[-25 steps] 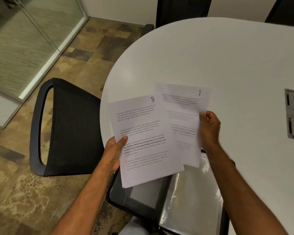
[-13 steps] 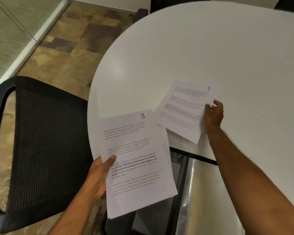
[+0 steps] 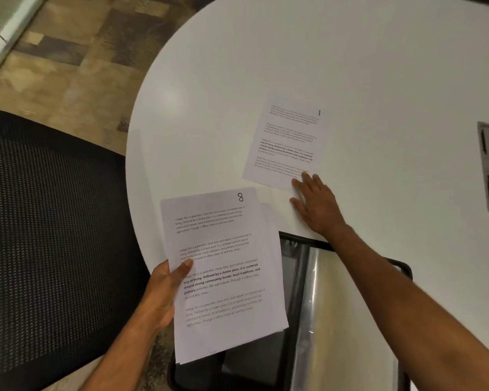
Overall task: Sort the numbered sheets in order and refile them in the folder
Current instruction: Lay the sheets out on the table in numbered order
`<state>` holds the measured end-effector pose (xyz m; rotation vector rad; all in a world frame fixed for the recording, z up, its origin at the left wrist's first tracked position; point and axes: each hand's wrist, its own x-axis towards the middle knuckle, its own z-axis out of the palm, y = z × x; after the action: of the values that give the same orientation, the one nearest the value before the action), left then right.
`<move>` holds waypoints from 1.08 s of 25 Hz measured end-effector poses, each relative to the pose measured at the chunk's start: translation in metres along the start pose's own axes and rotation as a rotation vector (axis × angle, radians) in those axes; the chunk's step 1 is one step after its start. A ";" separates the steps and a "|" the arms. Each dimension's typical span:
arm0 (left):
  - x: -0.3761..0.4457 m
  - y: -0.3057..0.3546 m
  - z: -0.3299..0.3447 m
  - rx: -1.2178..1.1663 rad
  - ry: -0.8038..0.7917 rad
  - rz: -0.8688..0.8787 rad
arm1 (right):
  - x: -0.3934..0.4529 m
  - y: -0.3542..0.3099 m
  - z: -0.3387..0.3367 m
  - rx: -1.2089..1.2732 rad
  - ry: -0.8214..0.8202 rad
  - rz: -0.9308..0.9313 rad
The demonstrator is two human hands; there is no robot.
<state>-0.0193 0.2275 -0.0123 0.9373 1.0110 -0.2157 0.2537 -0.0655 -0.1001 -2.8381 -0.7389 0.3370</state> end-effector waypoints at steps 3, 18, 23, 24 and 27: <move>0.001 -0.002 -0.001 0.005 0.004 -0.009 | -0.002 0.006 -0.001 -0.011 -0.012 -0.056; -0.018 -0.001 0.003 -0.089 -0.082 0.004 | -0.068 -0.077 -0.033 0.626 0.175 0.273; -0.049 0.002 0.016 -0.131 -0.145 0.000 | -0.140 -0.138 -0.067 1.390 0.062 0.725; -0.054 0.002 0.019 -0.131 -0.164 0.001 | -0.152 -0.139 -0.076 1.414 0.003 0.697; -0.071 -0.003 0.024 -0.143 -0.213 0.000 | -0.179 -0.129 -0.102 1.335 -0.013 0.598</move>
<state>-0.0450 0.1899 0.0468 0.7673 0.8189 -0.2346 0.0695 -0.0563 0.0584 -1.6588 0.3325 0.6157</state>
